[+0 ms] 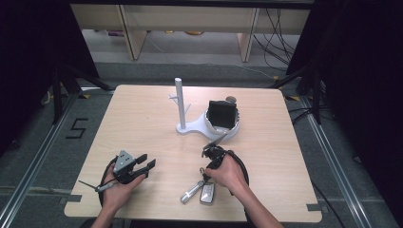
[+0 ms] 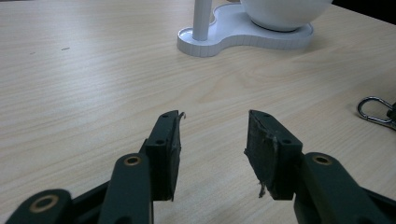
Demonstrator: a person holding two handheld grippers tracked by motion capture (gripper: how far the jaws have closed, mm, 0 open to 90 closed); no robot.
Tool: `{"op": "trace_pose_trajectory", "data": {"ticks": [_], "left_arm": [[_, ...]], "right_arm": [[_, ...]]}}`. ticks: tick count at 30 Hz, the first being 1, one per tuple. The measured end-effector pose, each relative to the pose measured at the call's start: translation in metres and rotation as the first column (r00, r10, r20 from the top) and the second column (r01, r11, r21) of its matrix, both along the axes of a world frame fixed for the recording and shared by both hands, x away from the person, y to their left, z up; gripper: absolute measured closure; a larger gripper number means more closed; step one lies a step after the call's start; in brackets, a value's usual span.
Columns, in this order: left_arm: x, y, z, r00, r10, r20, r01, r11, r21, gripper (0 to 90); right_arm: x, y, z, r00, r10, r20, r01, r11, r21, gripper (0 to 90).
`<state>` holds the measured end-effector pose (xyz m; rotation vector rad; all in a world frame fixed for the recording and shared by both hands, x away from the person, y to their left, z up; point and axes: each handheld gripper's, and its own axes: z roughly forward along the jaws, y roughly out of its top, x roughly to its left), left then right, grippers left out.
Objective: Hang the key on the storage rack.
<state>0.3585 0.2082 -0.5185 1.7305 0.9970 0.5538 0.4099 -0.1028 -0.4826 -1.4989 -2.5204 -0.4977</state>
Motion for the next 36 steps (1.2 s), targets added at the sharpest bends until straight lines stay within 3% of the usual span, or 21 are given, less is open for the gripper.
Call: {"op": "trace_pose_trajectory", "data": {"ticks": [1,5,9,10,12,15,18,25,26,28,29,31,32,36], "left_arm": [[0.0,0.0,0.0,1.0,0.0,0.001,0.0,1.0,0.001,54.1],[-0.001,0.0,0.0,0.9998,0.013,-0.014,-0.013,0.9998,-0.017,54.1],[0.0,0.003,0.001,0.9999,0.0,0.012,0.0,1.0,0.007,54.2],[-0.001,0.001,0.0,0.9999,0.014,-0.004,-0.014,0.9998,-0.014,54.2],[0.0,0.002,0.001,0.9999,0.001,0.011,-0.001,1.0,0.007,54.2],[-0.001,0.002,0.0,0.9999,0.015,-0.006,-0.015,0.9998,-0.014,54.2],[-0.001,0.003,0.0,0.9999,0.012,0.005,-0.012,0.9999,-0.011,54.2],[-0.001,0.002,0.0,0.9999,0.012,0.007,-0.011,0.9999,-0.012,54.2],[-0.001,0.003,0.0,0.9999,0.01,0.011,-0.01,0.9999,-0.008,54.2],[0.0,0.004,0.001,0.9997,0.004,0.024,-0.004,0.9999,0.011,54.2],[0.0,0.004,0.001,0.9996,0.002,0.027,-0.002,0.9999,0.013,54.2],[-0.001,0.003,0.0,0.9998,0.017,0.008,-0.017,0.9998,-0.01,54.2],[0.0,0.005,0.001,0.9997,0.005,0.026,-0.005,0.9999,0.014,54.2],[0.0,0.005,0.0,0.9996,0.004,0.027,-0.005,0.9999,0.012,54.2]], "right_arm": [[-0.001,0.001,0.002,0.9997,-0.004,-0.026,0.004,1.0,-0.004,87.3],[-0.002,0.002,0.001,0.9983,0.047,0.034,-0.046,0.999,-0.012,87.4],[-0.006,0.001,0.005,0.9949,0.049,0.088,-0.049,0.999,-0.005,87.4],[-0.007,0.002,0.009,0.9959,0.043,0.079,-0.044,0.999,0.004,87.4],[-0.008,0.001,0.009,0.9892,0.064,0.132,-0.065,0.998,-0.003,87.5],[-0.008,0.001,0.009,0.9859,0.081,0.147,-0.081,0.997,-0.003,87.6],[-0.01,0.0,0.009,0.9876,0.077,0.137,-0.08,0.997,0.016,87.6],[-0.016,-0.005,0.017,0.9832,0.05,0.176,-0.065,0.994,0.086,87.7],[-0.016,-0.005,0.018,0.9824,0.048,0.18,-0.07,0.991,0.113,87.7],[-0.019,-0.005,0.021,0.9767,0.032,0.212,-0.055,0.993,0.107,87.7],[-0.02,-0.005,0.024,0.9756,0.029,0.218,-0.06,0.989,0.133,87.7],[-0.022,-0.006,0.027,0.9717,0.017,0.236,-0.052,0.989,0.141,87.7],[-0.022,-0.006,0.028,0.9647,0.027,0.262,-0.069,0.986,0.151,87.7],[-0.022,-0.007,0.032,0.9476,0.027,0.318,-0.085,0.982,0.17,87.7]]}}
